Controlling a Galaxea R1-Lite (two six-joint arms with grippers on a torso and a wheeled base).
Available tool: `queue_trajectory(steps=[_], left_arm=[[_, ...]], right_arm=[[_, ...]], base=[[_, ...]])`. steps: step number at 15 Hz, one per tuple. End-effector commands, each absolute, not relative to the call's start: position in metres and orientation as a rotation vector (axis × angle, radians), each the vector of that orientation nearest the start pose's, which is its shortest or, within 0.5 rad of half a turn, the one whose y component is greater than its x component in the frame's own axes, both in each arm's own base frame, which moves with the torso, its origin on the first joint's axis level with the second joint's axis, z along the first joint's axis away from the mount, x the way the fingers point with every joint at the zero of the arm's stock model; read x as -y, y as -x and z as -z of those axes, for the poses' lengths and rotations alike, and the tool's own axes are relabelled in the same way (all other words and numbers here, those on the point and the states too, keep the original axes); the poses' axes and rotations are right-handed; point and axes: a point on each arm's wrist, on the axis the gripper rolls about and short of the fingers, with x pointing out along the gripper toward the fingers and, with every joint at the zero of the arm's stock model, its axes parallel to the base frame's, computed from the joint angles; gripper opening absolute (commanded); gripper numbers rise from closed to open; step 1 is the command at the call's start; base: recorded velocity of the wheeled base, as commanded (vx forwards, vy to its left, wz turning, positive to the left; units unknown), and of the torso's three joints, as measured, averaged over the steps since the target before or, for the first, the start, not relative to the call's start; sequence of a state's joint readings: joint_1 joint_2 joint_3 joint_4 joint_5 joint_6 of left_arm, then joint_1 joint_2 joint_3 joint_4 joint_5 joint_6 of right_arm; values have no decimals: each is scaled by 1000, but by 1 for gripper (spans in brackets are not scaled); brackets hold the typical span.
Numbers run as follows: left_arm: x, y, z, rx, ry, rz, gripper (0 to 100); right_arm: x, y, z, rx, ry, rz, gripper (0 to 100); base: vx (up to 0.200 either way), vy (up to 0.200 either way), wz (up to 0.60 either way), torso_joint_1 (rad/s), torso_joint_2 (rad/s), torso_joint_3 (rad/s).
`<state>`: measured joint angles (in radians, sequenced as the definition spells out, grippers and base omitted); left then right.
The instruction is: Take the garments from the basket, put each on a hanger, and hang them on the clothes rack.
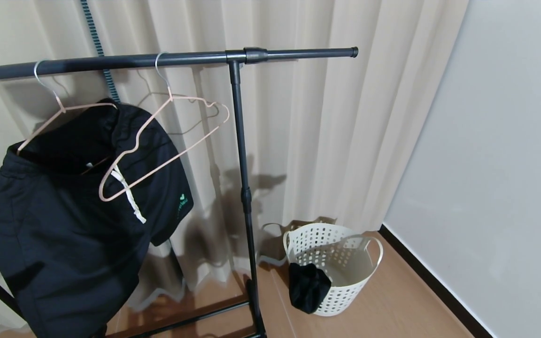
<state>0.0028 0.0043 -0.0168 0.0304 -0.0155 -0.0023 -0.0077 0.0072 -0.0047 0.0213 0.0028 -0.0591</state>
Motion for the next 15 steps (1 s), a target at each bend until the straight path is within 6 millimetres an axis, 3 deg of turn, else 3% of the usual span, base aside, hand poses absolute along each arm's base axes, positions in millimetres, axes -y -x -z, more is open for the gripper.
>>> queue_trajectory(steps=[1,12,15], left_arm=[[0,24,-77,-18,3,12,100],[0,24,-77,-18,6,11,100],[0,24,-77,-18,8,11,100]], right_arm=[[0,22,-75,-26,60,4,100],[0,22,-75,-28,64,4,100],[0,22,-75,-26,58,1,100]], base=[[0,0,0,-222,535,320],[0,0,0,-181,497,316],[0,0,0,-56,185,-12]])
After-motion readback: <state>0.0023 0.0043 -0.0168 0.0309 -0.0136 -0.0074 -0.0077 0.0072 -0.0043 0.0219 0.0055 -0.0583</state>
